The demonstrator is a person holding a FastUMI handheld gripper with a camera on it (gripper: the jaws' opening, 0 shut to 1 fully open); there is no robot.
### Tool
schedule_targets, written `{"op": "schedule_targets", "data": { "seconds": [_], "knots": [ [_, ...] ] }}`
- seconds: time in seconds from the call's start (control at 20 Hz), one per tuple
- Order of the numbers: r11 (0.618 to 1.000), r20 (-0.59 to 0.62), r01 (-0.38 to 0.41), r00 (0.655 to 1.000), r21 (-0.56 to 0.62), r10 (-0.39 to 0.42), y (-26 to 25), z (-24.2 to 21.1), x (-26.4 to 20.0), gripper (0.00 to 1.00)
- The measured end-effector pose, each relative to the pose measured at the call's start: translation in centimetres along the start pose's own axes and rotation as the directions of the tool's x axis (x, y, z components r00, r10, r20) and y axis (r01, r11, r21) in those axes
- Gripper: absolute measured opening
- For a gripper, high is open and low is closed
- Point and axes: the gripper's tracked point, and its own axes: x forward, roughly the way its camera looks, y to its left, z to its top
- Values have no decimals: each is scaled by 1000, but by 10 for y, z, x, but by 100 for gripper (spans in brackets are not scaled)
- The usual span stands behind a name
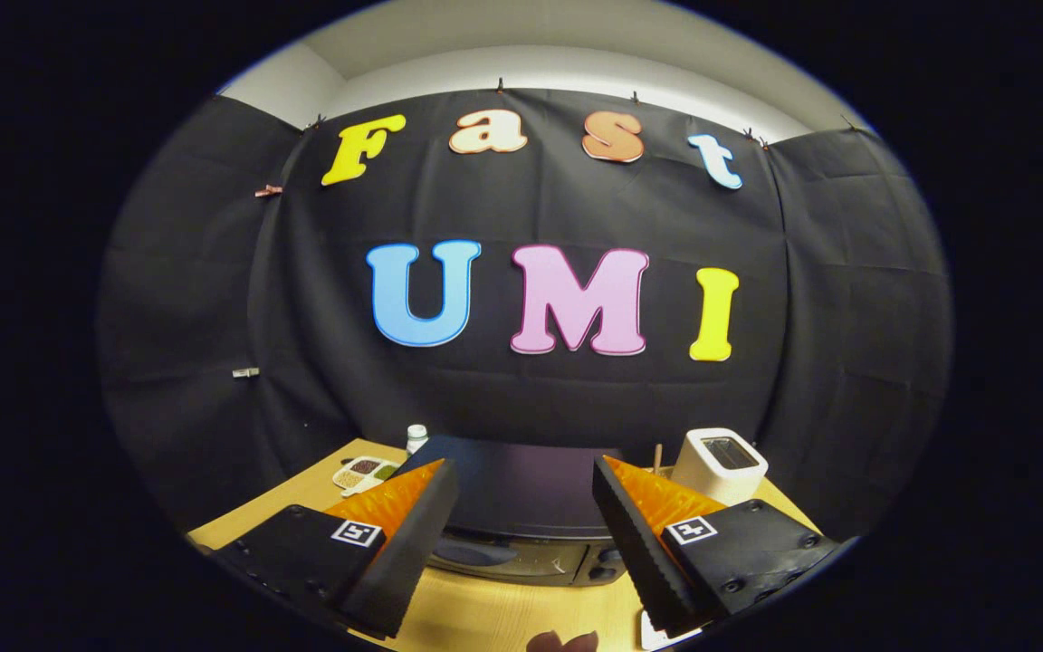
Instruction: Open the toaster oven, put the food inside, and close the toaster oven door.
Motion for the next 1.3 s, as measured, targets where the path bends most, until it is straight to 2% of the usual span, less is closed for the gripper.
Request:
{"op": "schedule_targets", "data": {
  "seconds": [0.25, 0.55, 0.9, 1.3],
  "knots": [
    [1000, -128, 17, 992, 3, -16, 5, -68, 25, 98],
    [998, -278, 57, 960, 33, -45, 0, -130, 47, 98],
    [995, -288, 68, 957, 79, -42, 26, -127, 67, 99],
    [989, -325, 145, 936, 18, -132, 39, -137, 83, 98]
  ]
}}
